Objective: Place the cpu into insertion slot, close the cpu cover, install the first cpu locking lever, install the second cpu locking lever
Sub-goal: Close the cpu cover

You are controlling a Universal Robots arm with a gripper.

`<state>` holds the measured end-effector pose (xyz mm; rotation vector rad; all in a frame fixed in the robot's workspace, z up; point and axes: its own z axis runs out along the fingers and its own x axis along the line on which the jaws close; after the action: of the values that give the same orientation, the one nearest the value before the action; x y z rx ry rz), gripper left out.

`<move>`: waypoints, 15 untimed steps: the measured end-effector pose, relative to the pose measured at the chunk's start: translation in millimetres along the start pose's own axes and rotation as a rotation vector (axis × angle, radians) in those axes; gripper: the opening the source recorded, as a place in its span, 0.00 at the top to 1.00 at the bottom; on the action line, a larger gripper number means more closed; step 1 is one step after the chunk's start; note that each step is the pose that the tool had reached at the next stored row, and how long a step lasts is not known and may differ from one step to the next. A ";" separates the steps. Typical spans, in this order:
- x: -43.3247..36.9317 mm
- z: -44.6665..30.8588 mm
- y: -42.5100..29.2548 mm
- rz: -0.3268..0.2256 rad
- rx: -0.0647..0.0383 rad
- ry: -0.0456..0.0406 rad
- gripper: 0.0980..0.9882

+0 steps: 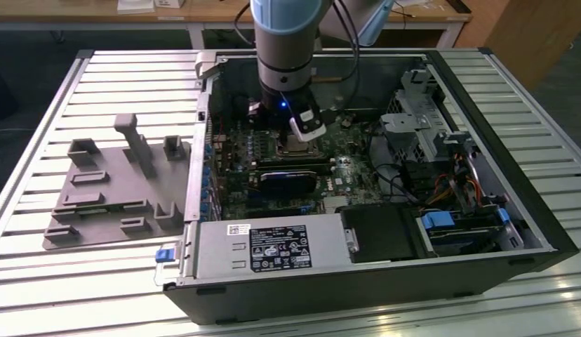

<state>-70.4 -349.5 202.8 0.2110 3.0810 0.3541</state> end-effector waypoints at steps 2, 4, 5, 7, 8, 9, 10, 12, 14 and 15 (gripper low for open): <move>0.0 0.8 -0.2 0.000 0.000 0.0000 1.00; 0.1 1.6 -0.4 0.000 0.000 0.0000 1.00; 0.3 2.0 -0.6 0.000 0.000 0.0000 1.00; 0.8 2.6 -0.9 0.000 0.000 0.0000 1.00; 1.1 2.9 -1.0 0.000 0.000 0.0000 1.00; 1.2 3.3 -1.1 0.000 0.000 0.0000 1.00; 1.2 3.7 -1.2 0.000 0.000 0.0000 1.00; 1.3 4.5 -1.4 0.000 0.000 0.0002 1.00; 1.3 5.1 -1.7 0.000 -0.001 0.0006 1.00; 1.1 5.5 -1.7 0.000 -0.002 0.0008 1.00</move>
<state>-71.4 -349.8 197.1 0.2111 3.0813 0.3573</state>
